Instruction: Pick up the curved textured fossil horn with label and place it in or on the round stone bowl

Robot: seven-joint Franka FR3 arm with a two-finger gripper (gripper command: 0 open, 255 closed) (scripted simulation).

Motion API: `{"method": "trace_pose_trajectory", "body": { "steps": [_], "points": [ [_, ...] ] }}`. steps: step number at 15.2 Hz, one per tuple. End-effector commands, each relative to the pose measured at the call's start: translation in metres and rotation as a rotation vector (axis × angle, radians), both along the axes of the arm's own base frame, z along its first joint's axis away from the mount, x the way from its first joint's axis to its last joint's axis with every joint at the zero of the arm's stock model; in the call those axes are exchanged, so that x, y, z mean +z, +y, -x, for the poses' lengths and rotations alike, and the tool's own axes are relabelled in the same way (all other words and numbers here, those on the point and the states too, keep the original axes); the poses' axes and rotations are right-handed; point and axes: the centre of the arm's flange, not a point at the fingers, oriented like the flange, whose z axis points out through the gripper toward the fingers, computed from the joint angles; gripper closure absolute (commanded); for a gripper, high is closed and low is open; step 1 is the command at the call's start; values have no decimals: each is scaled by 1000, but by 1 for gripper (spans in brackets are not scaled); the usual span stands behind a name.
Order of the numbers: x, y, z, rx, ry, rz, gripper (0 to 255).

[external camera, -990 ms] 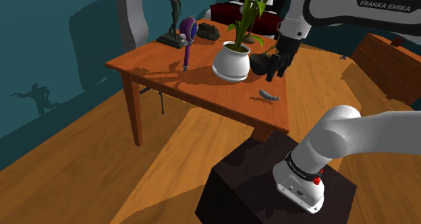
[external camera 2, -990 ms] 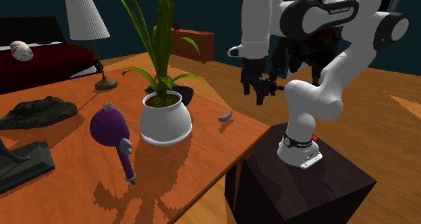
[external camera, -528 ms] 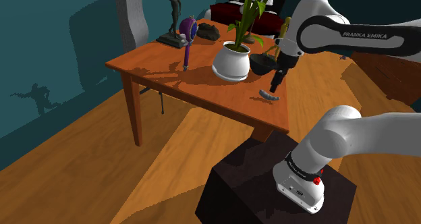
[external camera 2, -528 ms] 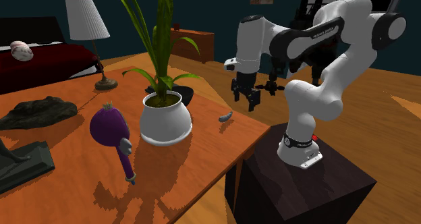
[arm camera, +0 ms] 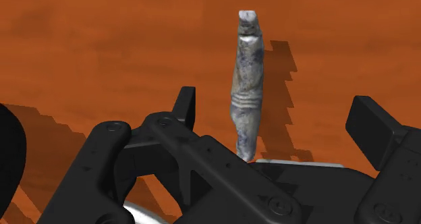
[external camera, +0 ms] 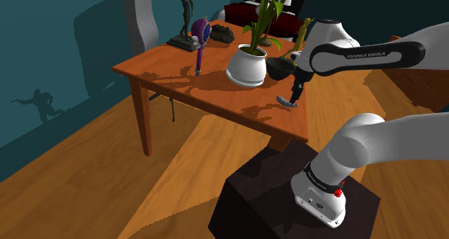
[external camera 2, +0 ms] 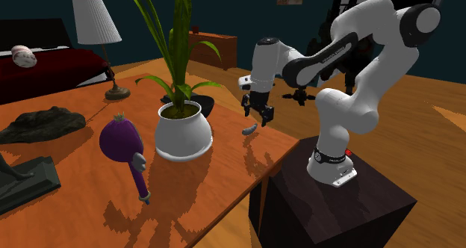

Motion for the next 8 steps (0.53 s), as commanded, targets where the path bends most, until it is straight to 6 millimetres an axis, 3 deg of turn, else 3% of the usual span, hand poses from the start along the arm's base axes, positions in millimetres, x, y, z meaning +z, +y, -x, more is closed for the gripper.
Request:
{"method": "trace_pose_trajectory", "body": {
  "steps": [1,8],
  "points": [
    [-12,-7,-3,35,-6,13,0],
    [-46,-13,-4,35,-6,13,0]
  ]
}}
